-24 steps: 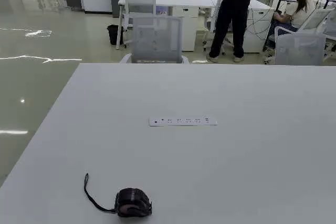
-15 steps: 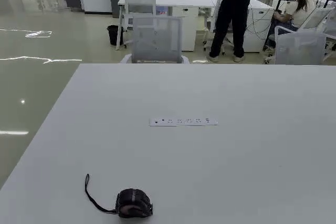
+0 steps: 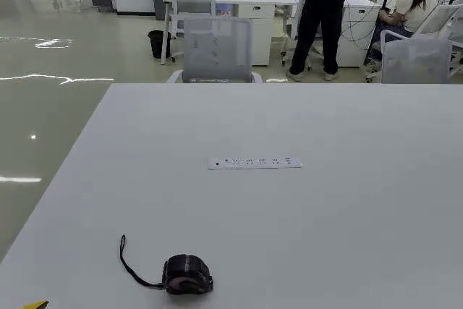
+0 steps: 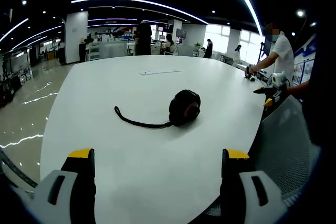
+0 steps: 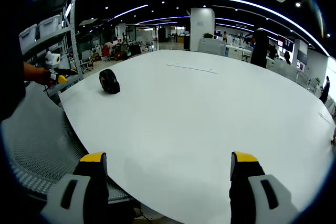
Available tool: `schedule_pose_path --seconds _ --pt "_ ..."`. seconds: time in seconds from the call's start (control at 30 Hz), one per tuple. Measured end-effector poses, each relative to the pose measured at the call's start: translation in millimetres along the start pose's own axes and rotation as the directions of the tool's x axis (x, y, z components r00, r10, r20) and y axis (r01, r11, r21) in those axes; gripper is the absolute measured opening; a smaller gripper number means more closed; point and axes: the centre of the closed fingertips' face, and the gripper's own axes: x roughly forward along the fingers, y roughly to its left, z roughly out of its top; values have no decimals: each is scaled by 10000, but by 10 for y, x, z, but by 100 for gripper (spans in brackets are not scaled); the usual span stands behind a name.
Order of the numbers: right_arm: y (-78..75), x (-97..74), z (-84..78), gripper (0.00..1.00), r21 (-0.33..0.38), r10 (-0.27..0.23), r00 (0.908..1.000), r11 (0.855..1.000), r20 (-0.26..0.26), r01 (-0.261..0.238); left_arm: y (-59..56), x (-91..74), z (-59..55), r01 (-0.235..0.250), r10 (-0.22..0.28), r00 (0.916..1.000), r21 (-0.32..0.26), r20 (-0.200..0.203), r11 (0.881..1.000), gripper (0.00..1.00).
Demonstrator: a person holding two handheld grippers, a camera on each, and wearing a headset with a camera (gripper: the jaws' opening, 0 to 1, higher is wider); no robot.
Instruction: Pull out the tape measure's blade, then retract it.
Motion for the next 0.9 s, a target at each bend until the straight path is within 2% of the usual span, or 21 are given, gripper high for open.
schedule_pose_path --seconds 0.2,0.53,0.6,0.67,0.77,0.83,0.9 --pt "-14 5 -28 100 68 -22 10000 10000 -40 22 -5 13 -20 49 -49 10000 14 -47 10000 99" --pt "-2 2 35 100 -62 95 9999 9999 -46 -95 -30 12 -36 133 -133 9999 26 -95 9999 99" --pt "0 -2 66 100 87 116 9998 9999 131 -117 -39 14 -38 157 -157 9998 5 -93 9999 99" --pt "-8 1 56 100 -34 101 9999 9999 96 -101 -43 16 -40 178 -178 9998 4 -100 9998 99" --pt "-3 6 43 100 17 143 9999 9999 37 -143 -37 17 -31 208 -208 9998 -82 -38 9998 99" --pt "-11 6 47 100 37 120 9999 9999 62 -120 -36 15 22 245 -242 9994 -129 258 9996 99" --pt "-20 8 52 100 23 99 9999 9999 87 -99 -42 22 30 211 -209 9995 -70 217 9998 99"
